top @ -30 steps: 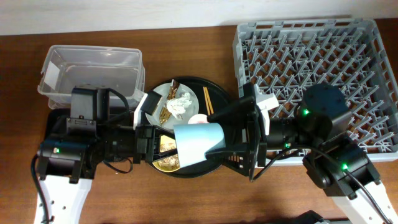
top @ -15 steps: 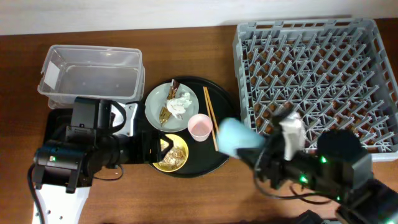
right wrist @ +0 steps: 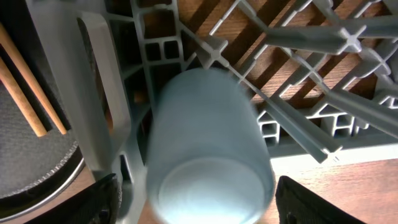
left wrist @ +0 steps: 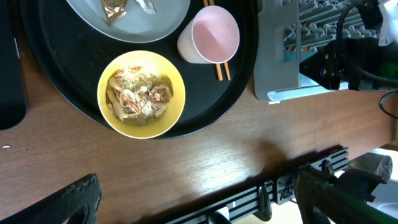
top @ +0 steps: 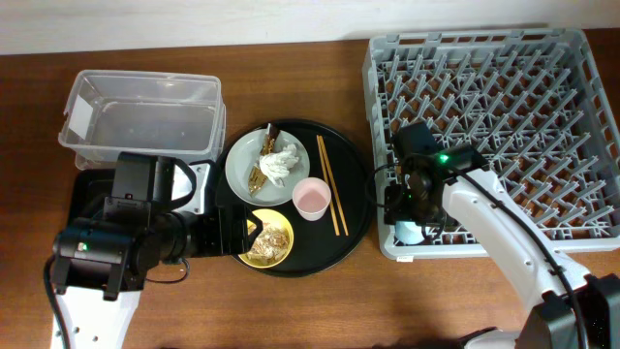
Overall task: Sort waste into correct bins and load items into the dishwasher rack
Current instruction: 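Carry the blue cup with the right gripper and set it in the rack, then grasp the pink cup with the left gripper and lift it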
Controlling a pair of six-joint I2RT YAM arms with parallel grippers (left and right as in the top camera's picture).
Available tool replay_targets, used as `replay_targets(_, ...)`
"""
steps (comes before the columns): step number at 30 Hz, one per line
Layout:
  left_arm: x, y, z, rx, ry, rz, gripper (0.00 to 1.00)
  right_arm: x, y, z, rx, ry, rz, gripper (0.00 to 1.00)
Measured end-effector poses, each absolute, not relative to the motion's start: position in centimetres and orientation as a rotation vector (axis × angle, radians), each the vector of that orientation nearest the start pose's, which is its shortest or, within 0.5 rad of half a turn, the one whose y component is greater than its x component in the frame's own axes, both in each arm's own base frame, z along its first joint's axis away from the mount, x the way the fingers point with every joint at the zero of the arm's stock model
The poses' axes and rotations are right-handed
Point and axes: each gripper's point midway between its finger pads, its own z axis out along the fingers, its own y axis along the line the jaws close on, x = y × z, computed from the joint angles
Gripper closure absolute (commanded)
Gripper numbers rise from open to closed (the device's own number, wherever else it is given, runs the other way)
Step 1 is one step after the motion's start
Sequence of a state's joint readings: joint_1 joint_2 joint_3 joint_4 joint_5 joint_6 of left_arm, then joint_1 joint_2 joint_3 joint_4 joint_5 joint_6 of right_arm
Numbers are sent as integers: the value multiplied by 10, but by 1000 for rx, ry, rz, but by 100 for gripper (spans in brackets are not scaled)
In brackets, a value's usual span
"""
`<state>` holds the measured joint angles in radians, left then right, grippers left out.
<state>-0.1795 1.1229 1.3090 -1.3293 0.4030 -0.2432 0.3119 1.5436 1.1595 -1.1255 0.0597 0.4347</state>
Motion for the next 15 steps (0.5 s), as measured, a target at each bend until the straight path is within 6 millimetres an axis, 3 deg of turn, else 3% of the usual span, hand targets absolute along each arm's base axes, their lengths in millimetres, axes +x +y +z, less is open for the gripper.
replay_targets(1,216,-108,245,34,2733,-670,1,270,77,103,190,3028,-29,15)
replay_targets(2,217,-108,245,35,2730,-670,1,278,79,130,189,2936,25,3)
replay_targets(5,228,-111,244,47,2709,-673,9,291,83,269,175,2459,256,2)
replay_targets(6,240,-115,243,61,2690,-674,10,275,78,316,152,2301,312,1)
replay_targets(7,256,-128,238,111,2677,-683,19,252,70,340,142,2216,337,1)
replay_targets(9,283,-168,211,251,2696,-692,23,225,62,333,140,2260,322,1)
replay_targets(10,293,-181,187,271,2749,-638,28,214,59,325,147,2301,316,1)
replay_targets(12,323,-204,132,284,2804,-517,49,198,57,312,150,2376,306,1)
replay_targets(13,334,-217,103,303,2825,-479,66,196,58,309,147,2394,313,1)
replay_targets(14,335,-224,69,306,2887,-423,86,195,59,307,143,2403,323,2)
replay_targets(15,335,-222,49,276,2930,-368,100,192,62,306,135,2416,340,1)
